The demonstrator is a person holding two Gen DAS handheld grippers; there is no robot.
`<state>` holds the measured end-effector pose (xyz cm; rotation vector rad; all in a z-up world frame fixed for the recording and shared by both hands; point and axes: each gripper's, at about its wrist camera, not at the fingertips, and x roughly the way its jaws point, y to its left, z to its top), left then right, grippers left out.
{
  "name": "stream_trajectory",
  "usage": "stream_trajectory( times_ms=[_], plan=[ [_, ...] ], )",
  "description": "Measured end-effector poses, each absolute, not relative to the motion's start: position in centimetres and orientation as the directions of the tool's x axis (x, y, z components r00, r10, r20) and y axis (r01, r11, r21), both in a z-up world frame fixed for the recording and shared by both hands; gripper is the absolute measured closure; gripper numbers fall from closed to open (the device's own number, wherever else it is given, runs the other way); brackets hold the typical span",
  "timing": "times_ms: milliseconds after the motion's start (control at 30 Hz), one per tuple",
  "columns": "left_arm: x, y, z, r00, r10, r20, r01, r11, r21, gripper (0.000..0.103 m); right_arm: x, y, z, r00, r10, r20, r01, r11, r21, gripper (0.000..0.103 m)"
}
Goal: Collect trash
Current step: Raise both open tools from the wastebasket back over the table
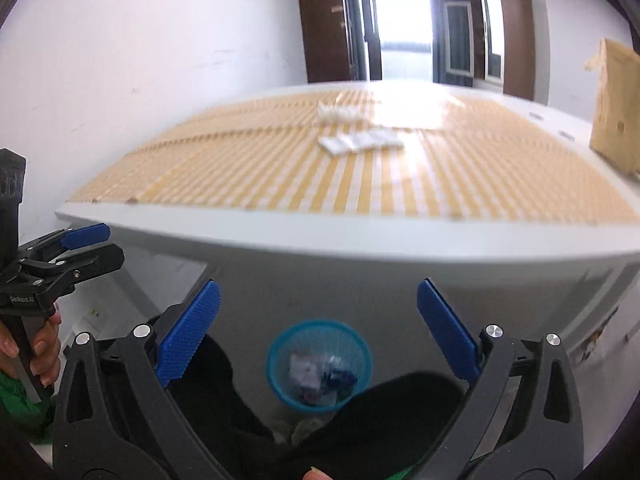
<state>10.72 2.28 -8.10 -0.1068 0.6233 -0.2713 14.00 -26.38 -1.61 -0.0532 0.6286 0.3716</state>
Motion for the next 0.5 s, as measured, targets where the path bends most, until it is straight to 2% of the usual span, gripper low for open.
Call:
stream_trajectory(
  times_ms=[167,500],
  plan=[
    [13.1,2.6,-6.9,0.784,-0.296,-0.546,0.211,0.954,-0.214,0.006,17.1,-26.8,0.1,0.768,0.31,-0.561,-0.329,0.942,0.07,0.009],
    [18.2,2.3,-2.3,0.816,-0.28,-0.506,0.229,0.96,-0.163,0.006,23.5,-26.2,0.5,0.744,0.357,-0.565,-0.362,0.926,0.108,0.009]
  ],
)
